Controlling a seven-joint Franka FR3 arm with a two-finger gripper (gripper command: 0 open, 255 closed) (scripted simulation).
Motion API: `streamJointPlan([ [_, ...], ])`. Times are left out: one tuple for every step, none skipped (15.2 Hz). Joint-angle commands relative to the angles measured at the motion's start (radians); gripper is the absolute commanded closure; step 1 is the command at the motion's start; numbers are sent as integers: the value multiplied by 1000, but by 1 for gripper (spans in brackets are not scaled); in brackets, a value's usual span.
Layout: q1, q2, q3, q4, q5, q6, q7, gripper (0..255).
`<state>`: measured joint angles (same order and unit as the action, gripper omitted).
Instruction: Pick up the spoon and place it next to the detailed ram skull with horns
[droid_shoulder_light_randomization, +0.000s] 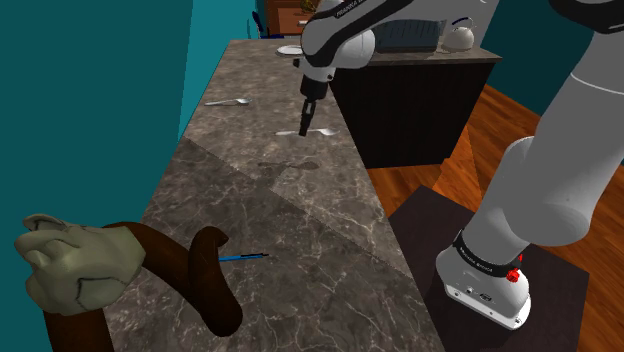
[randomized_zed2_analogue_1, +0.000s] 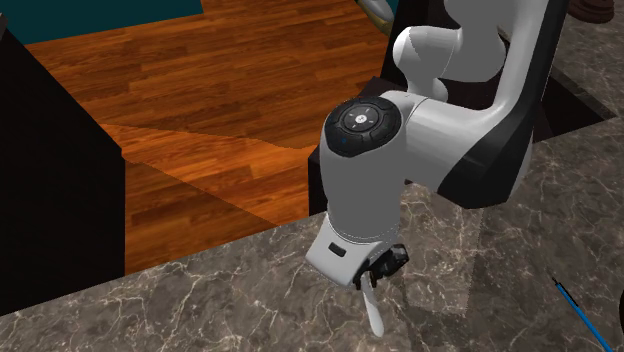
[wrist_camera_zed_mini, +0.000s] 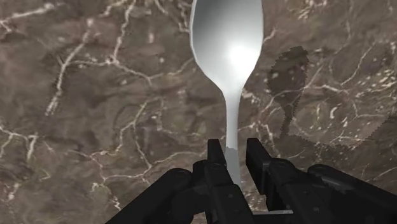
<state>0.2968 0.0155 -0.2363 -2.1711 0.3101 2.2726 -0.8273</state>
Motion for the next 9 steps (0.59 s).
streamJointPlan([
  [0, -15, -1, 13, -12, -27, 12, 255],
  [-1, -21, -1, 20, -16, -39, 18, 255],
  [-1, -27, -1, 27, -21, -51, 23, 255],
  [-1, -33, -1, 34, -25, -63, 28, 255],
  [-1, -39, -1, 41, -29, -75, 33, 255],
  [-2, -44, -2, 49, -33, -88, 38, 255],
  [-2, -49, -2, 57, -37, -100, 42, 255],
  [-2, -54, -2, 65, -41, -112, 47, 255],
  [-2, -59, -2, 74, -45, -125, 51, 255],
])
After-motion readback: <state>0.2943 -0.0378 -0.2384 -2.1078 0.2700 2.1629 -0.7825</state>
